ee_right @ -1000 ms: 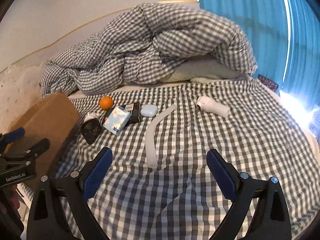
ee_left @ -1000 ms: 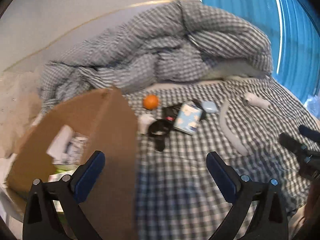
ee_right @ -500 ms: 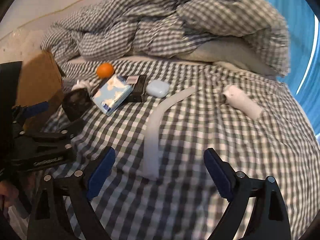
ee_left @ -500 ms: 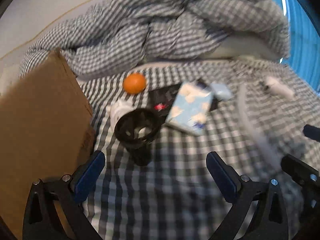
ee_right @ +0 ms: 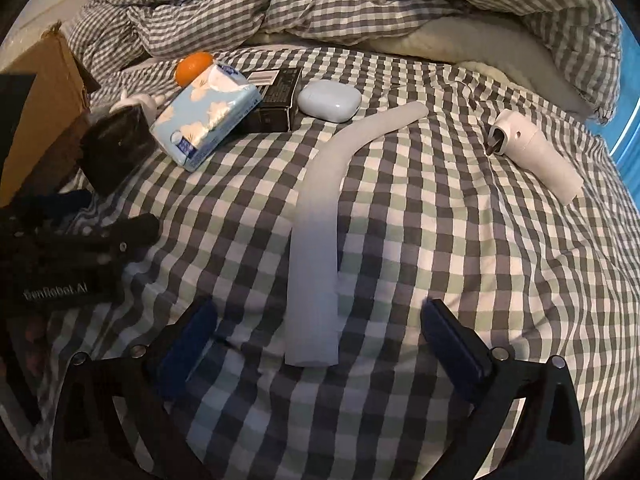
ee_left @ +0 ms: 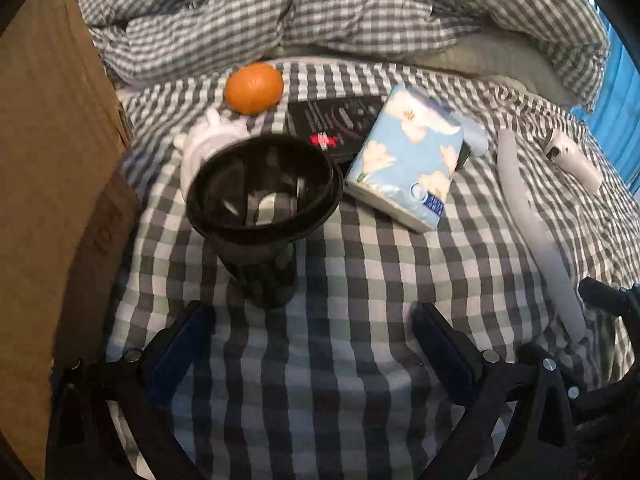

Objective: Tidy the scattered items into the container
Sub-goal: 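Grasp the black cup with the left tool while the right grasps the white tube, then carry the cup and tube over the cardboard box and release them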

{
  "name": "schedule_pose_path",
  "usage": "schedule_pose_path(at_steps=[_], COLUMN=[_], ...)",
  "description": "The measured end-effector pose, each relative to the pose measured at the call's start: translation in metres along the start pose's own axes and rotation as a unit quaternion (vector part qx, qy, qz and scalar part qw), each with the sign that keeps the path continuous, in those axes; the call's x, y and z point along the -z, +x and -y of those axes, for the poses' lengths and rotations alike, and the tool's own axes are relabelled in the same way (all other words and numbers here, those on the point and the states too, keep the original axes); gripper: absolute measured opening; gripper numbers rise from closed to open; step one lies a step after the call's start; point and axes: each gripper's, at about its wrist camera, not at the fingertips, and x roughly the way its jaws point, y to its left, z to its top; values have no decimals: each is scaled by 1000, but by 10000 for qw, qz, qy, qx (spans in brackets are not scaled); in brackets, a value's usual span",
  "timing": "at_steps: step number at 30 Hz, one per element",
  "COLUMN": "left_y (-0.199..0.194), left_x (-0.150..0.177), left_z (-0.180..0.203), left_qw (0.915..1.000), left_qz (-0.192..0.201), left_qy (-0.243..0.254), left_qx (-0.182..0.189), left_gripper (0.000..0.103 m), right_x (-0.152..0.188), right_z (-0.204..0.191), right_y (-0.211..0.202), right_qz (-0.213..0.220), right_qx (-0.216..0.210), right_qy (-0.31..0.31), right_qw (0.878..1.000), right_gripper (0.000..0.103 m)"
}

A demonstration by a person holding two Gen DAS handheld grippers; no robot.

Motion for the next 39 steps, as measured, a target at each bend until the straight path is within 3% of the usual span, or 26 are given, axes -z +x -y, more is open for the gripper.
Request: schedule_pose_path(at_steps=[5,9,11,13,14,15,16,17,22,27,39], left_y=[5,10,11,14,13,11,8,5,0,-27,-98], left_x=[-6,-18,-20,-18,-16,-16,-17,-16,-13,-6,-3], left_z=[-6,-13,-11,-7,-5,-3,-1,1,2,21,45], left_qw=[9998,9985,9983,9986,9987,9987,9987,9983,9983,9970,9923], left_qz=[47,83,112,97,121,190,259,336,402,713,1202], left_qy=[-199,-535,-568,-480,-429,-382,-327,-249,-134,23,257], left_qx=[-22,-21,-108,-205,-246,-263,-298,-412,-402,-302,117], left_gripper=[103,103,102,95,86,68,57,30,29,28,28], right_x=[-16,-29,-31,-30,-30,-30,-30,-29,-23,-20,-8], right_z=[7,1,-3,-7,-8,-7,-8,-8,2,14,19], right_y=[-5,7,12,16,16,15,13,12,-3,-32,-106], right_qz=[346,374,390,371,382,399,426,446,560,775,1292], right_qx=[-199,-197,-94,-3,-17,-41,-63,-89,-335,-693,-791], right_qy=[201,185,144,87,52,20,-12,-31,153,380,513], right_qw=[9990,9989,9991,9993,9993,9992,9991,9990,9978,9939,9871], right_gripper=[103,102,94,66,60,44,24,18,13,13,13])
